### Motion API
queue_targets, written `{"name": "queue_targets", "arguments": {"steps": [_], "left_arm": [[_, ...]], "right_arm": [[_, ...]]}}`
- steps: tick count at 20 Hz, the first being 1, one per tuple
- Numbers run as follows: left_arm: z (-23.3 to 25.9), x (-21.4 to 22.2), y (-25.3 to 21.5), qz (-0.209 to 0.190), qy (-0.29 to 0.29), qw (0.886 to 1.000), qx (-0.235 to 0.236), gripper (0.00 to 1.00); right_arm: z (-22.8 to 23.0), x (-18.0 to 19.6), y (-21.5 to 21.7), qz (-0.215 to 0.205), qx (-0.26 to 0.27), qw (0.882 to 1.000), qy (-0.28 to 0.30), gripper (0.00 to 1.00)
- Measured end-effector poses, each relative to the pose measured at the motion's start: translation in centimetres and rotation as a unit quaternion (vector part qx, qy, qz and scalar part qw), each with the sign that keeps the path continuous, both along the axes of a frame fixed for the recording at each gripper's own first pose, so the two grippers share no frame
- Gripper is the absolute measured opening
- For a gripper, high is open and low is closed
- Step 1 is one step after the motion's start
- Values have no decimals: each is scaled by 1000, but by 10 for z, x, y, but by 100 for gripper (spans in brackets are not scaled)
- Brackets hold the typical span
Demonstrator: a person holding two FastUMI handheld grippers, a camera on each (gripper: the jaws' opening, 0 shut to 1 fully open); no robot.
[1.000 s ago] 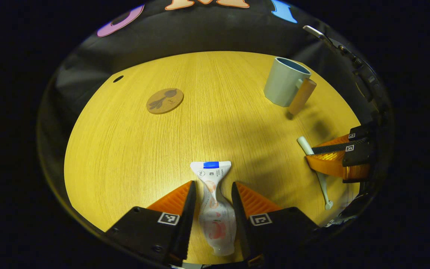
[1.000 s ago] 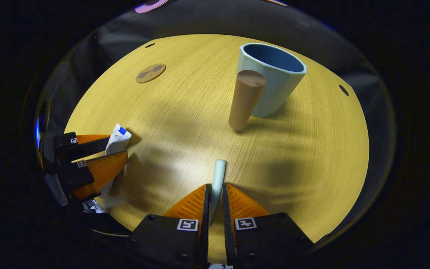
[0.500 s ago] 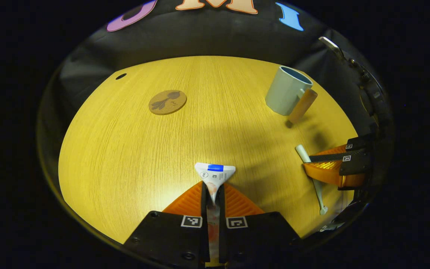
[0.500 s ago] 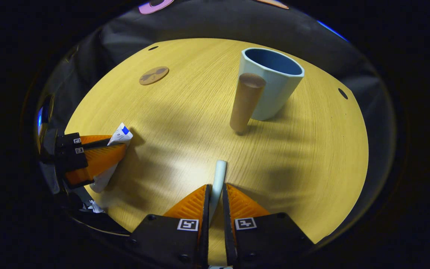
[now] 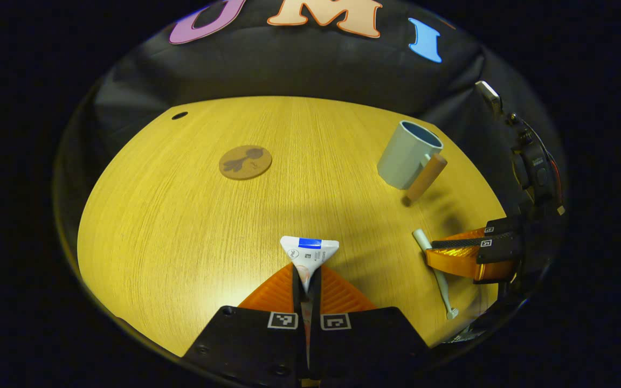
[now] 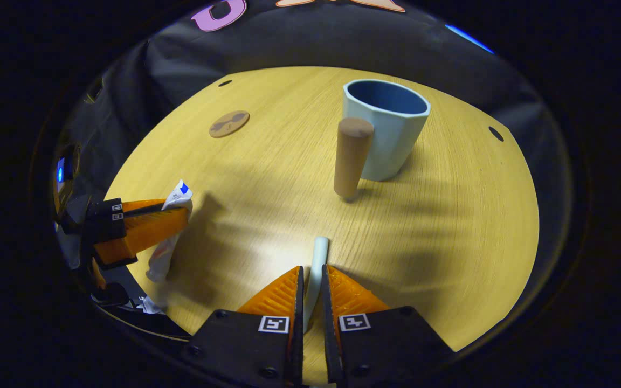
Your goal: Put the toothbrush and toothpaste on the desktop into the cup, then pick up the cup and place it on the coaster on the desktop.
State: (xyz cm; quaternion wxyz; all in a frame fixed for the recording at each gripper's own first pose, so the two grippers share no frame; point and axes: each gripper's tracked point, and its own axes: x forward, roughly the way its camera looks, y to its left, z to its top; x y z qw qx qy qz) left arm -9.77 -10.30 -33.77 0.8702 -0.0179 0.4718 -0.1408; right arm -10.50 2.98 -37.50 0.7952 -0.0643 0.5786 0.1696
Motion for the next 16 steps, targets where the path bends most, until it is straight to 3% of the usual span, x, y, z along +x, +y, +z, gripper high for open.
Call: {"name": "queue_targets", "arguments": {"steps": [4, 5, 10, 12, 16], "left_arm": [[16, 7, -4, -6, -27, 1000, -7, 1], [17, 6, -4, -6, -26, 1000, -7, 1], [17, 7, -4, -1, -22, 1000, -3, 1], [17, 6, -3, 1, -19, 1000, -2, 1], [17, 6, -2, 0, -20, 1000, 2, 1]], "right_arm": [[17, 13, 12, -8, 23, 999, -42, 19], [15, 5, 11, -6, 20, 1000, -23, 19], [-3, 2, -7, 13, -36, 999, -18, 17], [-5, 0, -7, 19, -48, 999, -11, 45], [-13, -5, -12, 15, -73, 997, 11, 51]]}}
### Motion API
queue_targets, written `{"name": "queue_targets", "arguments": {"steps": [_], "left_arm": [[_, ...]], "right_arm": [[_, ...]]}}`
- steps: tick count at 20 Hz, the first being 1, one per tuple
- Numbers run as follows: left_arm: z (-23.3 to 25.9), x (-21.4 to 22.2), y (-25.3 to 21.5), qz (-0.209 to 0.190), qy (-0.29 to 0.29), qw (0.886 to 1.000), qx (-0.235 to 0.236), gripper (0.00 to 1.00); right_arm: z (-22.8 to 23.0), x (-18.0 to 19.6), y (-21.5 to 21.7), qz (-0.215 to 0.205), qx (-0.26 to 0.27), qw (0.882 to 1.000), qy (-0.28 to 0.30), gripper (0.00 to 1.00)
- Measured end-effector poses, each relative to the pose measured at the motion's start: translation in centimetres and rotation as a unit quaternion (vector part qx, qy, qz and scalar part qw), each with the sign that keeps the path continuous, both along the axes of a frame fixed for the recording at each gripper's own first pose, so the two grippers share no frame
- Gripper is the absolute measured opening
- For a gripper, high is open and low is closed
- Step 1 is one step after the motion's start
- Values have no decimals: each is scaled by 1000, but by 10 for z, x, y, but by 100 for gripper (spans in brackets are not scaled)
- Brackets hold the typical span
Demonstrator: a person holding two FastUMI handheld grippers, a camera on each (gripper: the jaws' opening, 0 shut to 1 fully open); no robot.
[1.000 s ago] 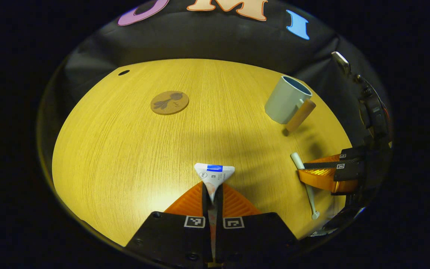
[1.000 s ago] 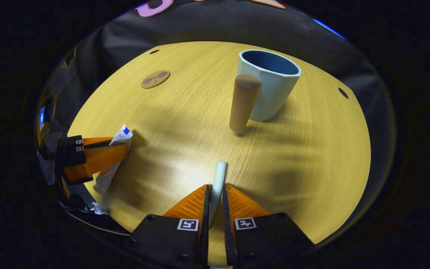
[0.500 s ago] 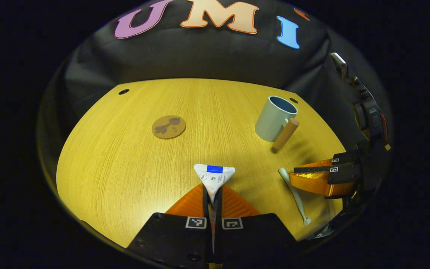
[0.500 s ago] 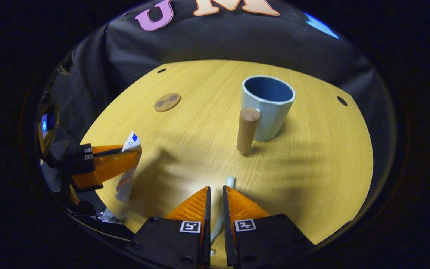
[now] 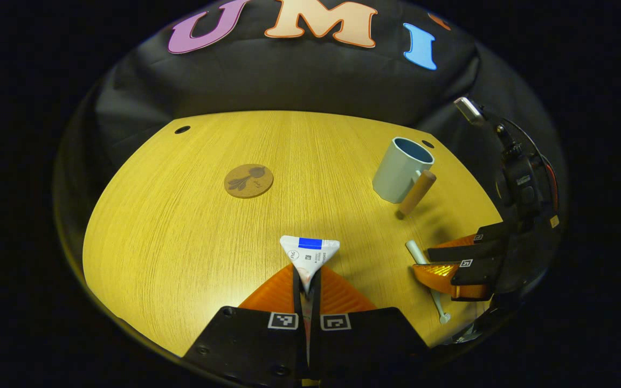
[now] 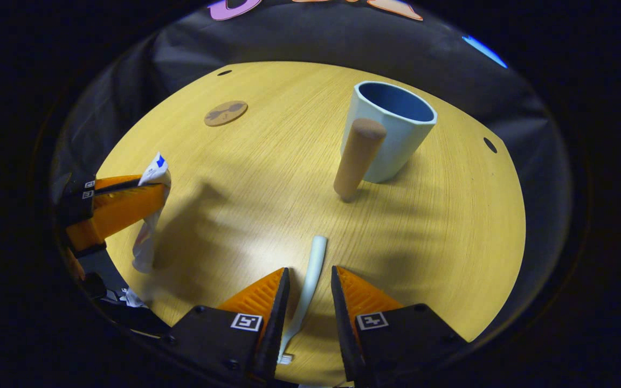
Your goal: Put the toothbrush and toothpaste on the desktop into the cup, then pick up the cup and place it on the coaster on the desktop.
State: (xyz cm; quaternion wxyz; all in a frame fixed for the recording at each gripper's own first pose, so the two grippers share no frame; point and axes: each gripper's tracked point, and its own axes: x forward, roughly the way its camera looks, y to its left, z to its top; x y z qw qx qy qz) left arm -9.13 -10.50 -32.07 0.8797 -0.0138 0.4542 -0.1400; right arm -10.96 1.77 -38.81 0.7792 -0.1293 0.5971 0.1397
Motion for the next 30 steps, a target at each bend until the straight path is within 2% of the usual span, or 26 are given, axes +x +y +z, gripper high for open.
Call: {"name": "queue_targets", "arguments": {"steps": [4, 10, 13, 14, 16, 18, 19, 20, 25, 30], "left_arm": [[0, 0, 0, -3, 0, 1000, 2, 0], [-1, 0, -1, -6, 3, 1000, 1, 1], [1, 1, -1, -10, 3, 1000, 1, 1], [0, 1, -2, -12, 3, 1000, 0, 1], [-1, 1, -2, -16, 4, 1000, 0, 1], [-1, 1, -2, -19, 5, 1000, -1, 0], [-2, 1, -2, -20, 5, 1000, 0, 0], [-2, 1, -2, -20, 5, 1000, -1, 1], [-1, 2, -2, -17, 4, 1000, -2, 1], [2, 3, -1, -13, -2, 1000, -3, 1]], "right_arm": [[-3, -3, 0, -24, -6, 998, 52, 46], [-1, -4, 2, -10, -34, 993, 108, 45], [0, -2, 3, 6, -42, 992, 118, 46], [2, 3, 6, 7, -37, 993, 112, 43], [1, 1, 6, 10, -37, 993, 110, 20], [1, 0, 11, 17, -26, 994, 106, 10], [2, -2, 11, 18, -21, 994, 105, 12], [3, -1, 12, 16, -13, 995, 100, 9], [-1, 0, 14, -21, 34, 996, 83, 9], [9, 8, 20, -21, 60, 997, 42, 10]]}}
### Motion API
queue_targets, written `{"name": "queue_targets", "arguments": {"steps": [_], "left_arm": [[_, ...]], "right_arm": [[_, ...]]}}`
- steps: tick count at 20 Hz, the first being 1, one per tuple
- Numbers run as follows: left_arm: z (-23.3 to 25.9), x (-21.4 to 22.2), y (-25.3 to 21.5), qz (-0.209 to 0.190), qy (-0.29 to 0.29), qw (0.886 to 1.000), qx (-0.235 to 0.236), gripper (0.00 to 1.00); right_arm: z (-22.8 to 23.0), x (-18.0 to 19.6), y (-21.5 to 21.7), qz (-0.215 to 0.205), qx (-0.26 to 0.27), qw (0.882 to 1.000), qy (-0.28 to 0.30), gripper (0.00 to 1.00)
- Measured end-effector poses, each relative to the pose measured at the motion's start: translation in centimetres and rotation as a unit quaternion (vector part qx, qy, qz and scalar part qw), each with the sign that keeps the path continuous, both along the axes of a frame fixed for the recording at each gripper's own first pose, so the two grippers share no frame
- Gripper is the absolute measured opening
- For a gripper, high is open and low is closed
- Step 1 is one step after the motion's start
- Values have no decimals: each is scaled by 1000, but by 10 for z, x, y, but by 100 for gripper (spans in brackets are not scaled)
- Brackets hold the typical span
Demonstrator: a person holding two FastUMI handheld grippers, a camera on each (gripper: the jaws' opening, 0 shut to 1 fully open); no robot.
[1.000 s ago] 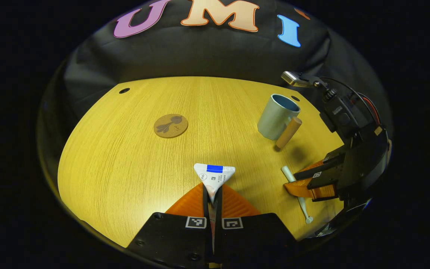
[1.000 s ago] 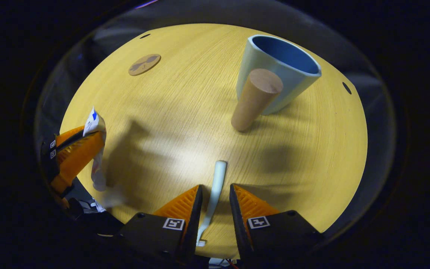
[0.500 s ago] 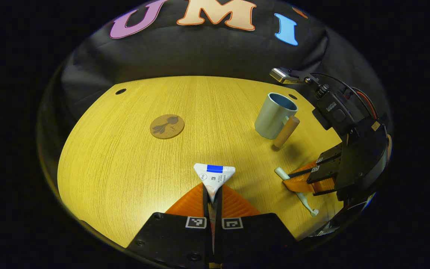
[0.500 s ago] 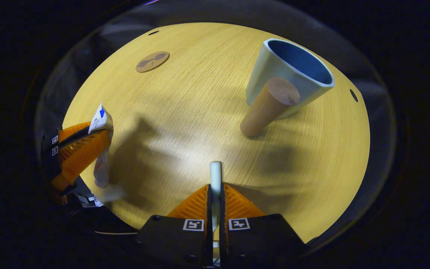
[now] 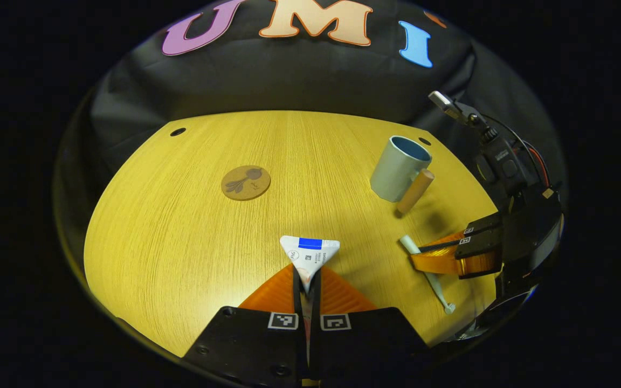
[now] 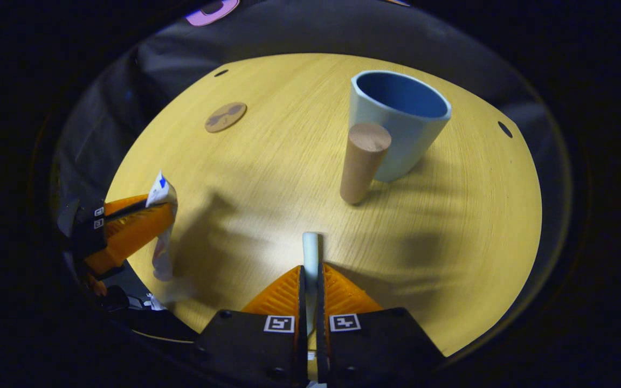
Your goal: Put the toothbrush and toothpaste on the desktop into the cup, then pick up the cup and place it on the coaster on the desktop.
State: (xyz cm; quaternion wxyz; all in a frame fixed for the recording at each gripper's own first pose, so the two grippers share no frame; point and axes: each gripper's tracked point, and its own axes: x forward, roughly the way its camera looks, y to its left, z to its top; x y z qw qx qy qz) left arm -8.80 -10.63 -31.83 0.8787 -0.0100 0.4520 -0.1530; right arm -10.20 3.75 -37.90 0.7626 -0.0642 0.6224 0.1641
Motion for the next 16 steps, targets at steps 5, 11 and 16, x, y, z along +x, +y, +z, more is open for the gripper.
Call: {"name": "queue_targets", "arguments": {"steps": [5, 11, 16], "left_arm": [[13, 3, 0, 0, -19, 1000, -13, 1], [36, 12, -4, 7, -56, 998, -33, 0], [58, 22, -2, 5, -100, 994, -30, 0]], "right_arm": [[22, 10, 17, -1, 52, 997, -55, 9], [47, 24, 18, 1, 84, 989, -124, 9], [78, 49, 11, -9, 108, 976, -188, 9]]}}
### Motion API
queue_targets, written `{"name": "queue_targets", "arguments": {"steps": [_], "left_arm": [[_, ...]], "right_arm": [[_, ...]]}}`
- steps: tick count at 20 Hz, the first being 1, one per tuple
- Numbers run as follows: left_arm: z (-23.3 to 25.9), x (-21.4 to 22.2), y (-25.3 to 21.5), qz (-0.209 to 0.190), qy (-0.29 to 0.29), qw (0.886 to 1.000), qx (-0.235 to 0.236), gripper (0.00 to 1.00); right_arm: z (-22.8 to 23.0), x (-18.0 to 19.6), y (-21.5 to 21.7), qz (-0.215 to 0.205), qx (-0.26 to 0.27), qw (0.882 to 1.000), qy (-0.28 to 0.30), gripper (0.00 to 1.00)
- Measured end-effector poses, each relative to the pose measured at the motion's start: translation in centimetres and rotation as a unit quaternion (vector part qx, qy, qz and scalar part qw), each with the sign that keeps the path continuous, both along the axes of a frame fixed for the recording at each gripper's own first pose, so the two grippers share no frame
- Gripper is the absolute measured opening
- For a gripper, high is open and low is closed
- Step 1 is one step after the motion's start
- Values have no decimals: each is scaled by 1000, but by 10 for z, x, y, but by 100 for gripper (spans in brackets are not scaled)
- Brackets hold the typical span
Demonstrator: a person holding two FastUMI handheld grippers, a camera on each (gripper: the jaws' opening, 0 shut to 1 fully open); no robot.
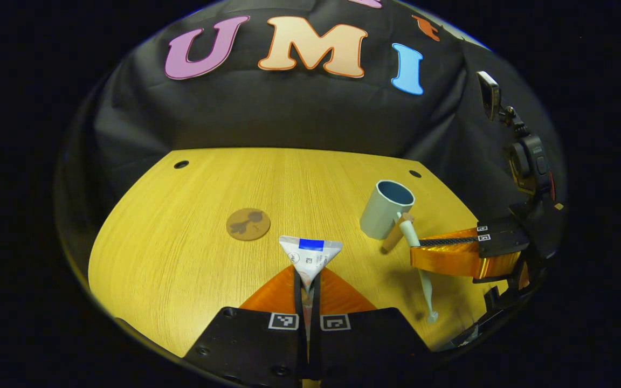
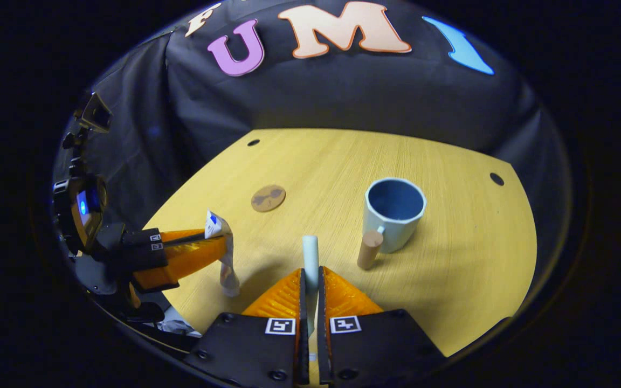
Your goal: Put the toothbrush and toothpaste on the desktop into the cup, then pick up the cup and place it on the coaster on the desktop.
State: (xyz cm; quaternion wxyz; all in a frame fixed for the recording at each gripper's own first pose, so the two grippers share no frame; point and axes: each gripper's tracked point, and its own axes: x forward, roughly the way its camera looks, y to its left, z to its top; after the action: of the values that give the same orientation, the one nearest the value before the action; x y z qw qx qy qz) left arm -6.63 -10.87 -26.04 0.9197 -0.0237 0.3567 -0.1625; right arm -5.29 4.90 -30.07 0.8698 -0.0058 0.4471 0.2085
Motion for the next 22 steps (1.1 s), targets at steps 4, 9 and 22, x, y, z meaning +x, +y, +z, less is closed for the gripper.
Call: {"name": "queue_targets", "arguments": {"steps": [4, 9, 22], "left_arm": [[17, 15, -3, 0, -17, 1000, -5, 0], [35, 27, -12, -1, -32, 999, -16, 0], [63, 34, -15, 20, -48, 998, -26, 0]], "right_arm": [[28, 28, 2, -19, 18, 999, -46, 9], [60, 68, -7, -42, 30, 993, -105, 9], [103, 189, -46, -126, 67, 962, -233, 9]]}}
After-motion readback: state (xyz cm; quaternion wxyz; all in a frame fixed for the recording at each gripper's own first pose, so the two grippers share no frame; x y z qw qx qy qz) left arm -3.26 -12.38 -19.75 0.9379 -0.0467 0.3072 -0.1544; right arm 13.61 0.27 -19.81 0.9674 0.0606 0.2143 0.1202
